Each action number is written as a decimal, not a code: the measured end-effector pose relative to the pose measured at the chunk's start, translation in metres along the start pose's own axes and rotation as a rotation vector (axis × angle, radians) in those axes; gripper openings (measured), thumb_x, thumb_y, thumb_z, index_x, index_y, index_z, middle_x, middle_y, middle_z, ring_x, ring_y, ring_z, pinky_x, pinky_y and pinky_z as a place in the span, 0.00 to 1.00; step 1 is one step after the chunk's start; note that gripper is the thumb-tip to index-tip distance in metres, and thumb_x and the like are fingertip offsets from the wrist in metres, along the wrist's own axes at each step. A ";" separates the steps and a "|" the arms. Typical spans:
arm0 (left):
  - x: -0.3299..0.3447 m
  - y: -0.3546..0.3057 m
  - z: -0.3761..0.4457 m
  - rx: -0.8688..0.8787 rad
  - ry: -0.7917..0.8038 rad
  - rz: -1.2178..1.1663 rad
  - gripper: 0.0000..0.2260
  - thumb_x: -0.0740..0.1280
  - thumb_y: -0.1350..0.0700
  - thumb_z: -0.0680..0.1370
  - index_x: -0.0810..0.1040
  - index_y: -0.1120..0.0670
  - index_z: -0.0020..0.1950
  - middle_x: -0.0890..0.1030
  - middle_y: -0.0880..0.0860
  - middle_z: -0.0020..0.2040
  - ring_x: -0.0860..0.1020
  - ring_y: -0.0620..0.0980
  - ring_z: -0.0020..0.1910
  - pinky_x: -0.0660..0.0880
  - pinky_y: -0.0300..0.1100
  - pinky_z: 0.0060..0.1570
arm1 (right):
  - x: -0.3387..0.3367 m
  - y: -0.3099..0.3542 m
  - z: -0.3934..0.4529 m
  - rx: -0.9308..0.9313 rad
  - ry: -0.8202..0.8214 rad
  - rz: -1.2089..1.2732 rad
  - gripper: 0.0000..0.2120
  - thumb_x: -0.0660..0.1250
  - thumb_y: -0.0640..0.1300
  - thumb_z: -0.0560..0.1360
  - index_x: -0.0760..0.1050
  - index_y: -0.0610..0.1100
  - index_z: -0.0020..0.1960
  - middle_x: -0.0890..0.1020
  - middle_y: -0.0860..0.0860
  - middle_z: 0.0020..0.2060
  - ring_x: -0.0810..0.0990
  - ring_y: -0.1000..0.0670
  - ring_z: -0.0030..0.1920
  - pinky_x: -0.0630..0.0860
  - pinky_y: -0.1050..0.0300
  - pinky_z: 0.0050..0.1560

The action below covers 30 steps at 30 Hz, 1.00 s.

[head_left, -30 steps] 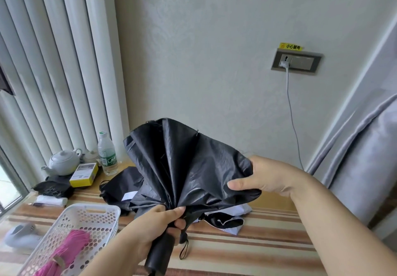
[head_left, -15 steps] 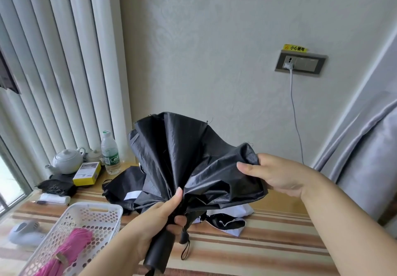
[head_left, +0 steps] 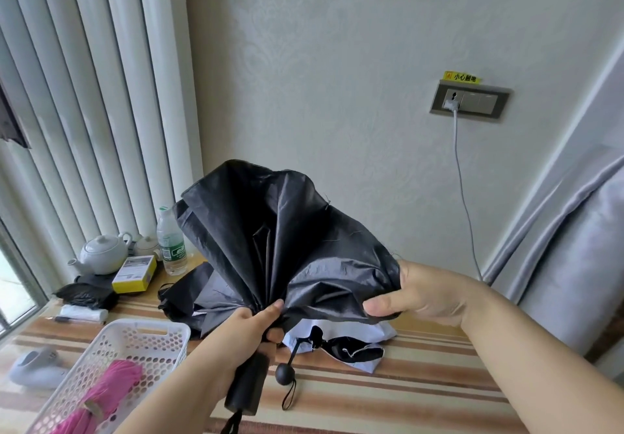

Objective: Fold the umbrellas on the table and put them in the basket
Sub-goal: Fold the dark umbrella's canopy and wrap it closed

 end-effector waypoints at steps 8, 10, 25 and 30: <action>0.001 -0.005 -0.004 0.056 -0.015 0.094 0.16 0.63 0.50 0.80 0.66 0.55 0.36 0.67 0.50 0.25 0.62 0.46 0.23 0.62 0.36 0.26 | 0.013 -0.010 -0.002 0.102 0.235 0.150 0.17 0.71 0.43 0.69 0.80 0.40 0.58 0.82 0.39 0.55 0.79 0.38 0.58 0.75 0.45 0.61; -0.003 -0.008 -0.003 0.068 -0.021 0.025 0.13 0.63 0.52 0.80 0.68 0.55 0.38 0.67 0.50 0.27 0.61 0.45 0.24 0.60 0.35 0.27 | -0.001 -0.010 -0.006 0.072 0.176 0.053 0.32 0.76 0.51 0.69 0.72 0.33 0.64 0.73 0.28 0.62 0.70 0.26 0.64 0.67 0.33 0.67; 0.000 -0.002 0.004 0.041 0.011 -0.057 0.12 0.64 0.52 0.79 0.68 0.55 0.38 0.67 0.51 0.28 0.62 0.45 0.23 0.61 0.38 0.31 | -0.001 -0.011 -0.011 0.135 0.139 0.013 0.24 0.73 0.49 0.73 0.74 0.40 0.64 0.80 0.47 0.61 0.77 0.46 0.63 0.72 0.55 0.64; 0.003 0.000 0.003 0.025 0.039 -0.054 0.12 0.63 0.53 0.80 0.69 0.56 0.39 0.66 0.51 0.29 0.60 0.45 0.24 0.61 0.37 0.29 | 0.002 -0.002 -0.003 0.064 0.090 0.106 0.13 0.65 0.38 0.76 0.76 0.42 0.60 0.83 0.49 0.55 0.81 0.49 0.58 0.75 0.59 0.57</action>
Point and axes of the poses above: each hand's wrist, its own z-axis towards the middle knuckle, its own x-axis out of the palm, y = z × x, the point moved 8 cm from there along z, towards the middle knuckle
